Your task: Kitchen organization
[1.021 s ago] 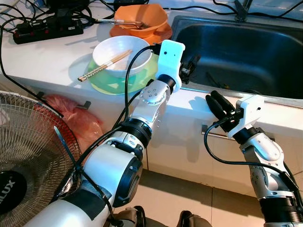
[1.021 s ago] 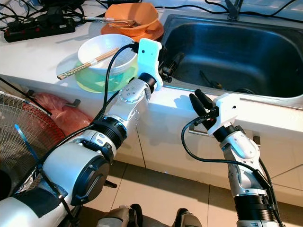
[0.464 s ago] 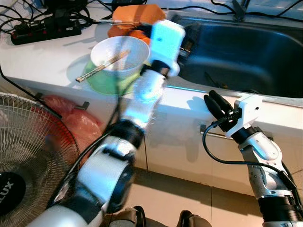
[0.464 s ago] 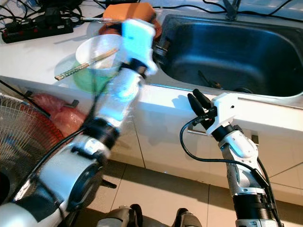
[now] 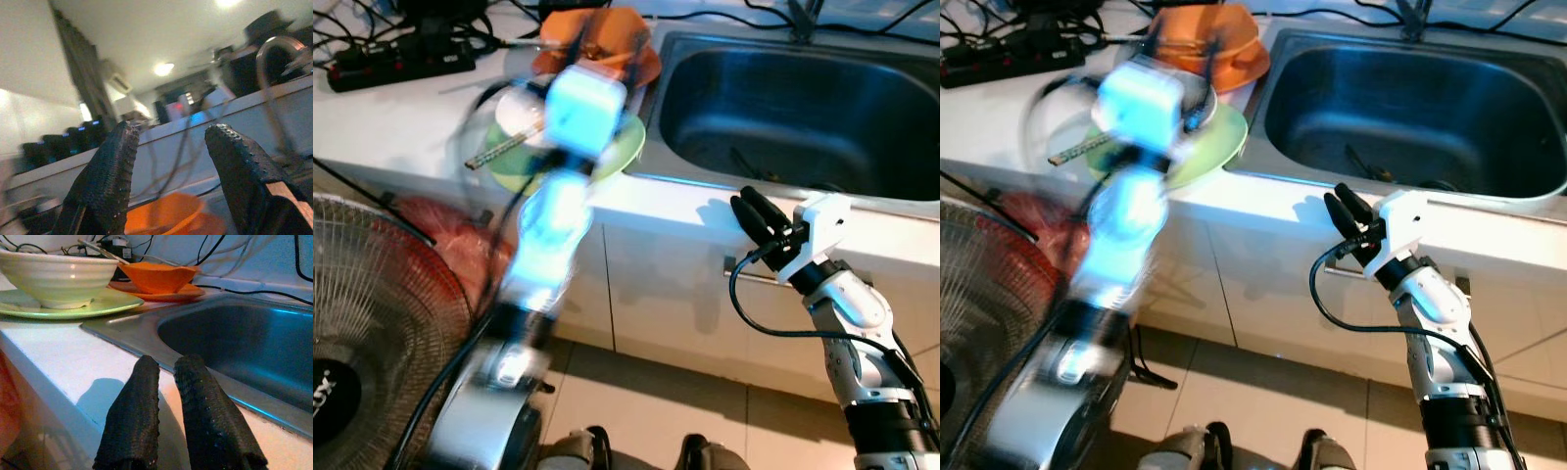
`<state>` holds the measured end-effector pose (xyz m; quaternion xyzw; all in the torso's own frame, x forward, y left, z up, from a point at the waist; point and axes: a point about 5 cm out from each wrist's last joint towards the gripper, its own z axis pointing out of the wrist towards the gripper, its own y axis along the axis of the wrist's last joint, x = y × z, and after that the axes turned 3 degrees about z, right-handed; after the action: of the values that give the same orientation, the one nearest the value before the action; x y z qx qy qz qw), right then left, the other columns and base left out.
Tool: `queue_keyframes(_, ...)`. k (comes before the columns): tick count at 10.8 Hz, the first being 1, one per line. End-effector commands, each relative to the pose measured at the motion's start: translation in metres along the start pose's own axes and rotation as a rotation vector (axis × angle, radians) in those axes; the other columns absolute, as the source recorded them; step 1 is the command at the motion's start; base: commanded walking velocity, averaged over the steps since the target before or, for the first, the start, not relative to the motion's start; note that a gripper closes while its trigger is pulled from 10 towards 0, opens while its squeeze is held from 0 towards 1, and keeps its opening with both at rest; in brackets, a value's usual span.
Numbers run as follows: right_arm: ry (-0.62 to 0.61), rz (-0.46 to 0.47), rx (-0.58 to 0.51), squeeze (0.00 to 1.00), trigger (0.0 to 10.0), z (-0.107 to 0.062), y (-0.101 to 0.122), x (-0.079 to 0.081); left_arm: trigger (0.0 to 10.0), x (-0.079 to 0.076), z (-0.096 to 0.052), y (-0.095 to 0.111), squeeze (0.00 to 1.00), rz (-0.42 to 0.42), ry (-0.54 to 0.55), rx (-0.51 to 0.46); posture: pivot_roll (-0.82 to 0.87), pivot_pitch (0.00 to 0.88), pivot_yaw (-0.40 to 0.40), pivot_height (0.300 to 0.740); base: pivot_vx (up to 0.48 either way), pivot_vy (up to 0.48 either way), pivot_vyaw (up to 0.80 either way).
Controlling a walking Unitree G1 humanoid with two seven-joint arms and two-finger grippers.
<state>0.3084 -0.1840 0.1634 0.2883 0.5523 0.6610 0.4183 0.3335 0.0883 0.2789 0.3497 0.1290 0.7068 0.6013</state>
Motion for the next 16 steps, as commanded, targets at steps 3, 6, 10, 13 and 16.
queue_keyframes(3,0.014,0.019,0.013,0.0,10.0,0.003,-0.003,0.0,10.0,0.027,-0.03,0.006,0.0,0.071,0.119,0.037,0.08,0.166,0.03,0.74,0.0,0.0,0.0)
queue_keyframes(6,0.026,0.019,0.022,0.0,10.0,0.004,-0.005,0.0,10.0,0.037,-0.057,0.005,1.0,0.149,0.132,0.14,0.08,0.168,0.023,0.74,0.0,0.0,0.0)
queue_keyframes(10,0.037,0.026,0.032,0.0,10.0,0.006,-0.007,0.0,10.0,0.058,-0.087,0.008,1.0,0.163,0.231,0.223,0.1,0.18,0.0,0.74,0.0,0.0,0.0)
queue_keyframes(13,0.044,0.025,0.033,0.0,10.0,0.007,-0.007,-0.001,10.0,0.064,-0.099,0.008,0.0,0.151,0.258,0.26,0.1,0.181,-0.011,0.74,0.0,0.0,0.0)
queue_keyframes(16,0.054,0.023,0.033,0.0,10.0,0.009,-0.006,-0.001,10.0,0.063,-0.107,0.005,0.0,0.13,0.25,0.296,0.1,0.18,-0.017,0.74,0.0,0.0,0.0)
